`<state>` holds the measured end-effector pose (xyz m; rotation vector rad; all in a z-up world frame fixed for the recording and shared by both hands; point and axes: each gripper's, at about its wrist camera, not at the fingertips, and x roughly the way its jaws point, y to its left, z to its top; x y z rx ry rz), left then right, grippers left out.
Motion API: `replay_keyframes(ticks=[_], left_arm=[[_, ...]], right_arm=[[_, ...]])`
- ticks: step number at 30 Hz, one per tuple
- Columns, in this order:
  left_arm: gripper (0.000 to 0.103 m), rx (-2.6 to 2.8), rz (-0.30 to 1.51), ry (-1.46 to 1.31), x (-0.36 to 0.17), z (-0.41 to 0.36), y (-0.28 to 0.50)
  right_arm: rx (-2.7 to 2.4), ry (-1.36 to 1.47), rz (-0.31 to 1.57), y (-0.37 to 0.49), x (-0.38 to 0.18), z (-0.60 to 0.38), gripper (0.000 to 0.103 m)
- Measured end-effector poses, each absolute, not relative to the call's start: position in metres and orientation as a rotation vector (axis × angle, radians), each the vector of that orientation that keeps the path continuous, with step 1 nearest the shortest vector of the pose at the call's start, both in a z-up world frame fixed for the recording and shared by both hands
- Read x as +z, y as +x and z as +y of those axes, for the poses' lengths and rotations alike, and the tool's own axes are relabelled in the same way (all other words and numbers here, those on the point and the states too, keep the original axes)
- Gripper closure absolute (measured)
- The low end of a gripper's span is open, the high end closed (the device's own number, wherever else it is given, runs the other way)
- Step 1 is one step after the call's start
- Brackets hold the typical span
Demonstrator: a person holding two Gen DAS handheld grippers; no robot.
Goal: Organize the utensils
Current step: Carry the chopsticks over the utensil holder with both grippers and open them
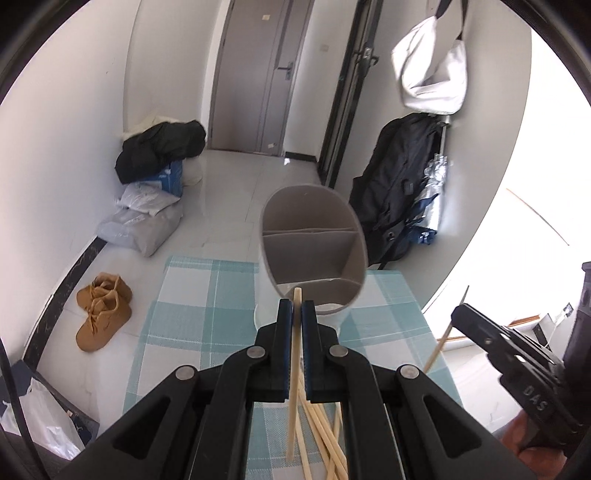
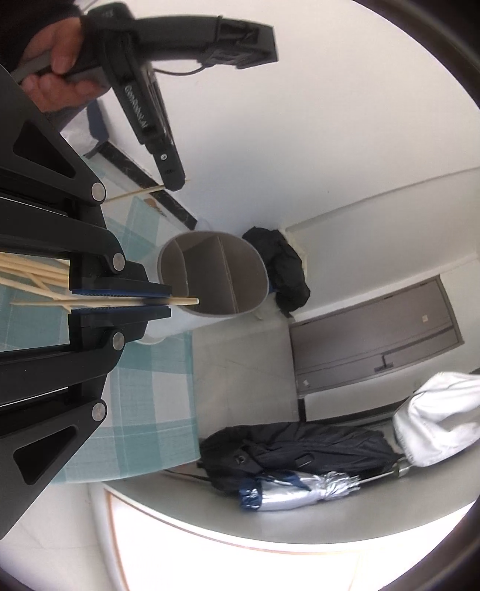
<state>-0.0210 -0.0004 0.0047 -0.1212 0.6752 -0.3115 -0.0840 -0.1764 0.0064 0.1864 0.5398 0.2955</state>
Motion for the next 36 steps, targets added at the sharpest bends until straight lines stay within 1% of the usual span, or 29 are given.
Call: replay_keyframes(ticks=[4, 13, 19, 27, 36], left_arm=[[0.102, -0.334, 0.660, -0.098, 0.014, -0.006, -0.031], [0.102, -0.349, 0.690, -0.082, 0.020, -0.004, -0.032], [0.102, -0.378, 0.680, -0.093, 0.042, -0.002, -0.032], [0.102, -0.428, 0.636, -0.118, 0.091, -0.001, -0.021], [0.102, -0.427, 0.570, -0.144, 0.138, 0.004, 0.025]], right_arm=[[0.286, 0.165, 0.511, -0.089, 0.011, -0.173, 0.100], [0.282, 0.141, 0.464, -0.094, 0.018, -0.164, 0.100], [0.277, 0.127, 0.415, -0.093, 0.032, -0.161, 0.100], [0.314, 0.104, 0.345, -0.078, 0.076, -0.158, 0.100], [0.359, 0.039, 0.233, -0.029, 0.136, -0.151, 0.100]])
